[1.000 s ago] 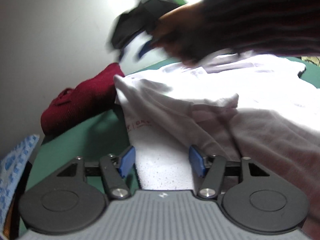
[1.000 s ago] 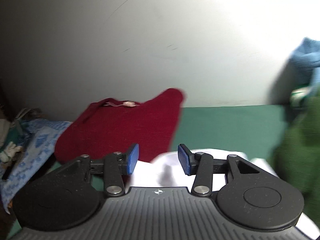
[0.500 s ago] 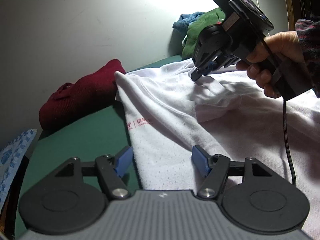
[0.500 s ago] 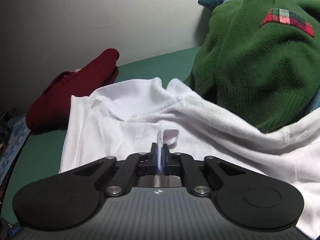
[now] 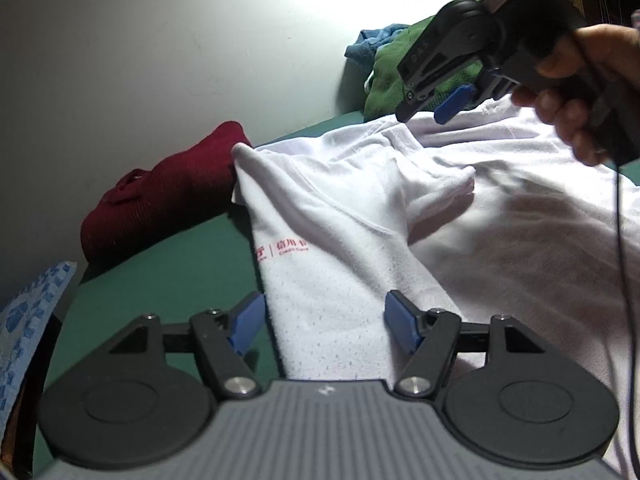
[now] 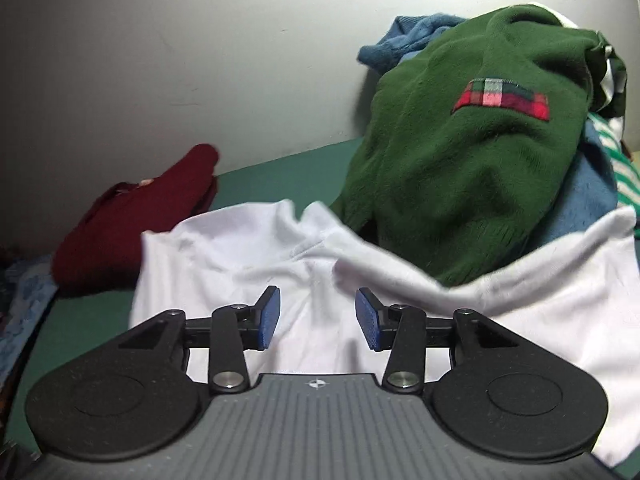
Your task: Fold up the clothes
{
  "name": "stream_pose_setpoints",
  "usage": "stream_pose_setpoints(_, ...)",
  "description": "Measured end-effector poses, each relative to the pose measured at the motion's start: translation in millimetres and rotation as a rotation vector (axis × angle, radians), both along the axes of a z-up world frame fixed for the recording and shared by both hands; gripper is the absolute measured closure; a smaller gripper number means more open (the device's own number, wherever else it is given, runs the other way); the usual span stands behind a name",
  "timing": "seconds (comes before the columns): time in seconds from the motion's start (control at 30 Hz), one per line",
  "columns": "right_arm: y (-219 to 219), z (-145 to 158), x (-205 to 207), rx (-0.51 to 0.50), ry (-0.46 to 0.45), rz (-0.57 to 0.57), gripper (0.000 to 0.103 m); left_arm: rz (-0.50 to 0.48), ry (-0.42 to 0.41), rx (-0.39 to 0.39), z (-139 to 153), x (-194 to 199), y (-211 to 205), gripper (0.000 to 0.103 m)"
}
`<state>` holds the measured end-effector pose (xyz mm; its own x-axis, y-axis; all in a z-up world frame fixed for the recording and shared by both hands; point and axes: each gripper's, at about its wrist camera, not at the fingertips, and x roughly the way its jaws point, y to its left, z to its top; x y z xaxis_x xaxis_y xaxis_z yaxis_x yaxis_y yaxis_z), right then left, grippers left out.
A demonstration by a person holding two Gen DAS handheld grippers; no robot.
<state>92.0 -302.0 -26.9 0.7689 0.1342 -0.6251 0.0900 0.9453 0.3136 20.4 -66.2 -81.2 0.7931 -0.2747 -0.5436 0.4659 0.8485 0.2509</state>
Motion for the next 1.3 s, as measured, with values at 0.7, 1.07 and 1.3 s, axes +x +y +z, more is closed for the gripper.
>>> stream_pose_setpoints(0.7, 24.0, -22.8, -40.5, -0.094, 0.086, -0.043, 0.063, -0.045, -0.030, 0.034, -1.3, -6.2, -5.0, 0.035)
stream_pose_setpoints(1.07, 50.3, -25.0, -107.5, -0.087, 0.160, -0.001, 0.095, -0.130, 0.264, -0.055, 22.7, 1.1, -15.3, 0.091)
stream_pose_setpoints(1.3, 46.5, -27.1, -153.4, -0.150, 0.167, -0.063, 0.095, -0.117, 0.290, -0.051, 19.8, 1.6, -23.5, 0.102)
